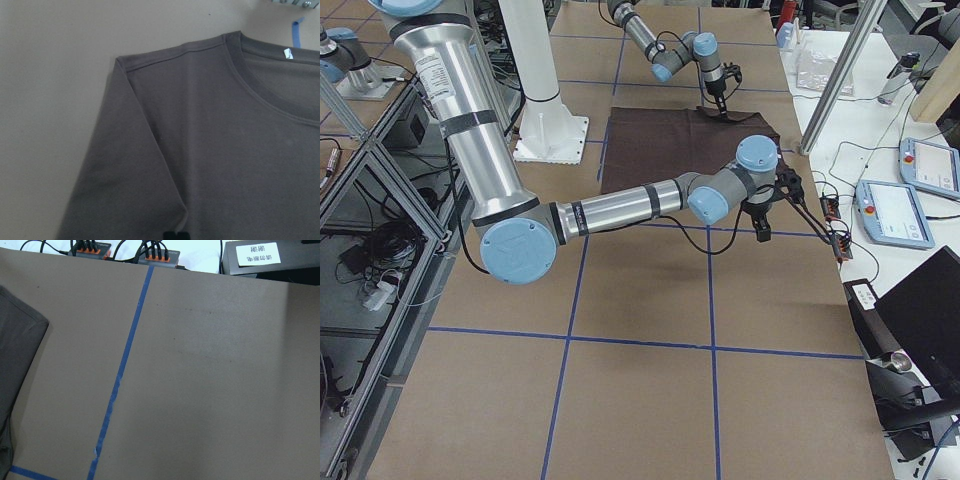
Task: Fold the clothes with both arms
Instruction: 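Fold that sleeve inward onto the shirt body with the left gripper, then move both grippers toward the shirt hem nearest the robot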
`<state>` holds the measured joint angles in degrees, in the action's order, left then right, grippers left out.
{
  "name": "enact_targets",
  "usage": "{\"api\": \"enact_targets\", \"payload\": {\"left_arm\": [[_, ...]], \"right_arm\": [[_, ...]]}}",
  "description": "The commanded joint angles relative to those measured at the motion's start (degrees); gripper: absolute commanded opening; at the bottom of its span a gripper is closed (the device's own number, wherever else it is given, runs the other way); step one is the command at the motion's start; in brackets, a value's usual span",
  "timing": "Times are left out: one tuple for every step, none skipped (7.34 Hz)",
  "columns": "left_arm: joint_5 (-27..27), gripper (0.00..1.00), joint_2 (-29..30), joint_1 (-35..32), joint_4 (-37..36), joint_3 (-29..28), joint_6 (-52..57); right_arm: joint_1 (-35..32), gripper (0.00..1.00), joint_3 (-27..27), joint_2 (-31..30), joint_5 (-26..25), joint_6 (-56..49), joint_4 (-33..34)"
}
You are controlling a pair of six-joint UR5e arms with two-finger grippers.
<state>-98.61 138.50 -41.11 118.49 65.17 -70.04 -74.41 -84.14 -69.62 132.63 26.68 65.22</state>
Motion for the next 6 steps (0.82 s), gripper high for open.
{"api": "enact_targets", "payload": {"left_arm": [[-0.17,1.00,0.01,-0.02,-0.01,0.65,5.94],[-0.52,1.00,-0.86,-0.11,-0.01,3.71,6.40],[-0.70,1.00,-4.08,-0.02,-0.10,9.04,7.19],[-2.09,1.00,-7.77,0.07,-1.67,15.97,7.19],[-3.07,1.00,-9.72,0.42,-5.95,22.74,7.11],[-3.07,1.00,-12.96,3.46,-8.25,29.42,6.32]], "right_arm": [[0.31,1.00,-0.67,0.27,0.00,2.92,0.00],[1.80,1.00,-3.20,0.01,-0.70,8.25,0.00],[3.81,1.00,-6.10,-0.52,-1.58,14.22,0.00],[7.05,1.00,-10.30,-0.87,-2.63,22.02,0.26],[12.30,1.00,-14.96,-3.05,-7.60,28.28,0.26],[17.84,1.00,-20.40,-6.11,-13.04,35.39,0.26]]}}
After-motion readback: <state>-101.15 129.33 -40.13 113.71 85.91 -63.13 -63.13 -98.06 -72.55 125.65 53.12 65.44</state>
